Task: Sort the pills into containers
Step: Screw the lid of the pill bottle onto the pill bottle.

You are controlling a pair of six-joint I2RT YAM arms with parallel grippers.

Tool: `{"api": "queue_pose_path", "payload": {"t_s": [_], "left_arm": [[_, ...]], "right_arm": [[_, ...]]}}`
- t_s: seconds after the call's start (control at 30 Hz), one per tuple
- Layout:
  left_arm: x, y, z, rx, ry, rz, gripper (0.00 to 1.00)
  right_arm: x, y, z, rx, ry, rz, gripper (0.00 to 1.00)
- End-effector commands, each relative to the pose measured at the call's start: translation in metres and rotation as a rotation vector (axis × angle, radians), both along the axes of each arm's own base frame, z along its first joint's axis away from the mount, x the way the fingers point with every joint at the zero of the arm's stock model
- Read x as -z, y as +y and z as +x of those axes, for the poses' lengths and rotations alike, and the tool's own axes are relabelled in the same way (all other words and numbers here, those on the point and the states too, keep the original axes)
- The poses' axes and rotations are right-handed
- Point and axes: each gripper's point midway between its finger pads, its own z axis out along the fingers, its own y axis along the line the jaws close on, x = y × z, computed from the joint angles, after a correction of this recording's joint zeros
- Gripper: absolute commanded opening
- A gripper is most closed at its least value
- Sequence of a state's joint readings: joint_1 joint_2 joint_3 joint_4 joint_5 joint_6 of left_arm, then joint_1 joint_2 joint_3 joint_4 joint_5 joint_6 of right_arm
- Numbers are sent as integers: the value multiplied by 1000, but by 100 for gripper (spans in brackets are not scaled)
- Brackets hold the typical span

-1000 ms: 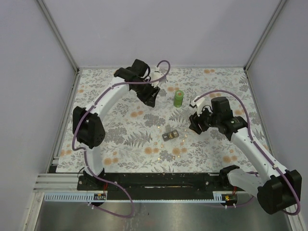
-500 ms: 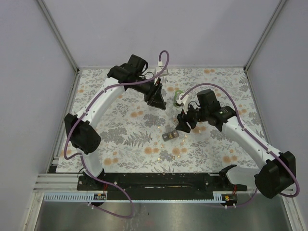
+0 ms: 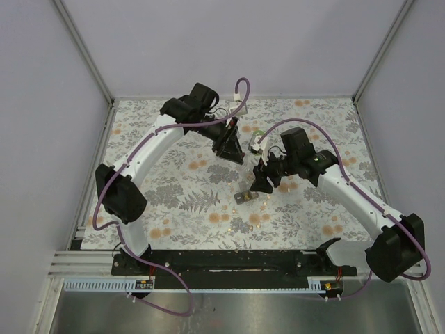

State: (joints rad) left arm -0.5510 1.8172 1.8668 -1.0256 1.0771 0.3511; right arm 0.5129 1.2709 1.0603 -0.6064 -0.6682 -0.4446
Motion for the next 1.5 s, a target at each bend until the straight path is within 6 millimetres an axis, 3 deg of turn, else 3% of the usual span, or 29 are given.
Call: {"api": "queue_pose_path", "payload": {"t_s": [0.0,0.27,0.67,1.47], "left_arm": [[-7,-1,0,36,-92,-37,0],[-1,8,-2,65,-133,14,0],[8,5,-16,114,-90,10,0],[15,-2,-12,109,-117,17,0]], "right_arm": [[-18,7,-7,-56,-14,37,0],[-15,3,-8,-55,-17,19,0],[-17,7,-1,-42,-15,17,0],[-22,9,-12,-72,14,51,0]]}}
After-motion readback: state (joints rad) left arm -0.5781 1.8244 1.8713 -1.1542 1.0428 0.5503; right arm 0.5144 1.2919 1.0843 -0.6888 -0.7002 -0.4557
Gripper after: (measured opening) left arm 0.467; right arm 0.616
